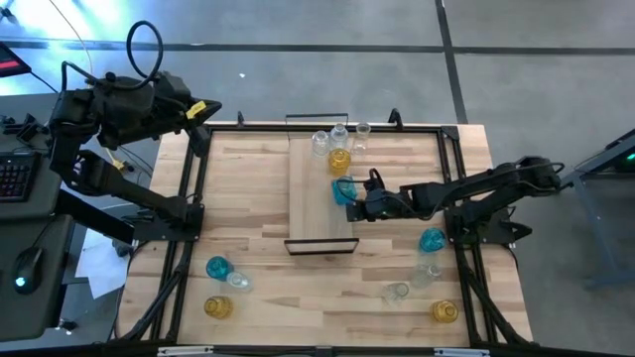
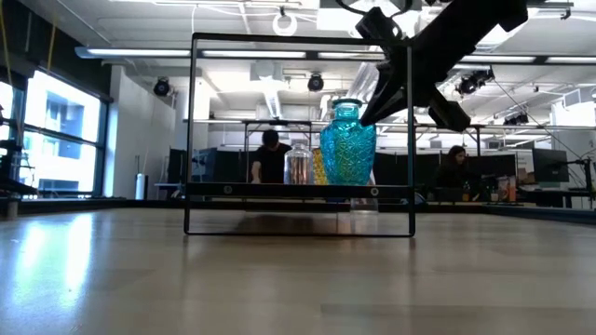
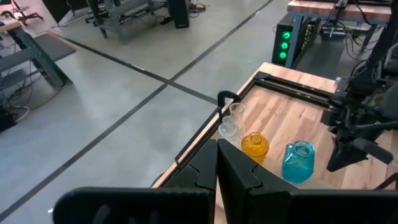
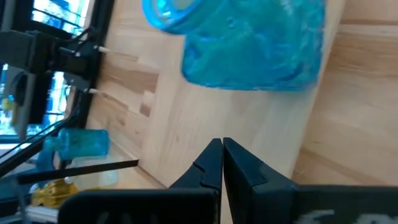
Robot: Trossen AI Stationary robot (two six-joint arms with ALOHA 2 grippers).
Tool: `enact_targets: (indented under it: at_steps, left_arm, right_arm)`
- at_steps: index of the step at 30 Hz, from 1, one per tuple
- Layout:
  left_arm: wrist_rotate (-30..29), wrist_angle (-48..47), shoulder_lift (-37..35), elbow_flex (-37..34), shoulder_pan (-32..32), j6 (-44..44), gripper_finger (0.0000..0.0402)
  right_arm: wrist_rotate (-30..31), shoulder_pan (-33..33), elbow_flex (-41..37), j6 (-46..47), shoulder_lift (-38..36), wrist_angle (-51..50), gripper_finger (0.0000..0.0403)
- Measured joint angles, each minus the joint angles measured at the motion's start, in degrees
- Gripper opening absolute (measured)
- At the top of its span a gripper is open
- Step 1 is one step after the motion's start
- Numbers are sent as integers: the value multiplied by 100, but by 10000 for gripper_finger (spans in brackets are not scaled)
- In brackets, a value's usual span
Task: Sort vases onto shelf
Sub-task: Put the top blue flower vase on the shelf
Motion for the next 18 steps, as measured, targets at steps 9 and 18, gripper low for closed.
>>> enact_targets:
  at_steps: [9, 18]
  left_arm:
    - [15, 0, 0, 0, 0, 0, 1]
    - [19, 0, 0, -1, 0, -2, 1]
  right_arm:
    - [-203, -319, 0, -328, 0, -45, 0]
    - [-504, -533, 0, -589, -2, 112, 0]
